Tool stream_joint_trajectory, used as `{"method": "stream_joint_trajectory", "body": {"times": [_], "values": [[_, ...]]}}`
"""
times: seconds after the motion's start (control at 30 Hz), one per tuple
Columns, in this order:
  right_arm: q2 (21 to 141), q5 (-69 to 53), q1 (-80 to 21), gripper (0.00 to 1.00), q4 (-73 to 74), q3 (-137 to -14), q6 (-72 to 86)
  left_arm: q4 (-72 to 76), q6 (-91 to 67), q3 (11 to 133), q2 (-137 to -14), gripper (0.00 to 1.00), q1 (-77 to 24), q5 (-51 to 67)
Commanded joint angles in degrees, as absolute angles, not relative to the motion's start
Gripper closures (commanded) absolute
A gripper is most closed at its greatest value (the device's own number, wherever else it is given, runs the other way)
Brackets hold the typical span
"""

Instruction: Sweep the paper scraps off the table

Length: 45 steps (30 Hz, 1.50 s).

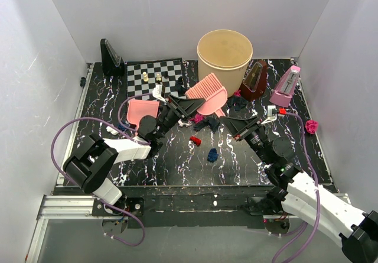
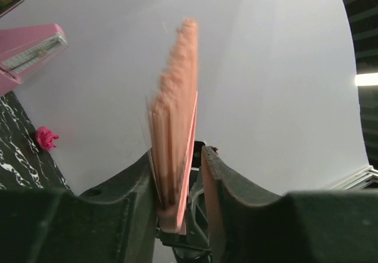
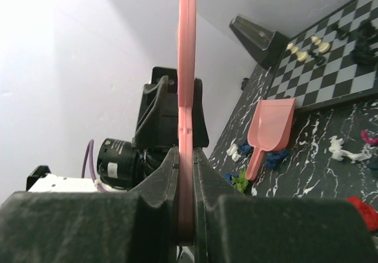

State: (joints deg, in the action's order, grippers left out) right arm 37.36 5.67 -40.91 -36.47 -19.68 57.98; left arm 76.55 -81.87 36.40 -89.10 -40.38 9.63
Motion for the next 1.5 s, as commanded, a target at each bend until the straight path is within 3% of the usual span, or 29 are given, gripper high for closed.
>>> {"method": "stream_joint_trajectory", "body": {"times": [0.0, 0.03, 0.07, 0.1, 0.13, 0.33, 0.53, 0.7, 0.87, 1.0, 1.13, 1.3, 1.47], "values": [[34.29, 10.89, -40.78, 0.99, -34.90, -19.69, 56.87, 81.57, -79.19, 34.55, -85.09, 0.61, -40.69, 9.40], [33.58, 11.94, -40.78, 0.99, -33.85, -19.60, 57.13, 80.78, -78.67, 33.93, -84.38, 0.53, -40.61, 9.32], [32.53, 13.43, -40.78, 0.99, -32.88, -19.51, 57.13, 79.03, -78.40, 33.32, -83.42, 0.34, -40.61, 9.23], [31.65, 14.14, -40.87, 0.99, -32.00, -19.51, 56.78, 75.71, -78.40, 32.70, -82.02, 0.08, -40.43, 9.40], [30.77, 15.02, -40.78, 0.99, -30.43, -20.03, 55.99, 71.67, -78.49, 32.35, -80.52, 0.02, -39.91, 10.45], [29.17, 29.15, -40.78, 0.99, 5.90, -32.23, 50.38, 31.28, -65.60, 31.64, -64.02, 0.02, -34.02, 14.86], [40.22, 42.61, -40.69, 0.99, 37.49, -48.75, 45.71, -19.54, -37.29, 49.10, -55.55, 0.02, -33.05, 4.69], [57.09, 51.40, -40.69, 0.99, 56.03, -64.40, 47.01, -31.46, -31.03, 52.82, -52.22, 0.02, -33.05, -8.86], [77.92, 58.53, -40.69, 0.99, 76.79, -79.17, 54.06, -32.25, -31.37, 50.63, -48.96, 0.02, -32.96, -9.75], [91.81, 59.49, -40.43, 0.99, 80.66, -87.60, 48.86, -32.78, -32.87, 48.78, -47.29, 0.02, -32.87, -12.03], [95.89, 62.58, -40.17, 0.99, 79.38, -92.37, 49.14, -33.22, -33.49, 47.46, -44.74, 0.02, -32.78, -14.15], [88.44, 47.25, -36.23, 0.99, 58.32, -88.35, 33.50, -32.79, -33.75, 46.06, -41.40, 0.02, -32.78, -14.77], [70.44, 25.43, -29.19, 0.99, 32.93, -71.67, 31.29, -31.20, -34.01, 44.47, -39.55, 0.02, -32.78, -13.98]]}}
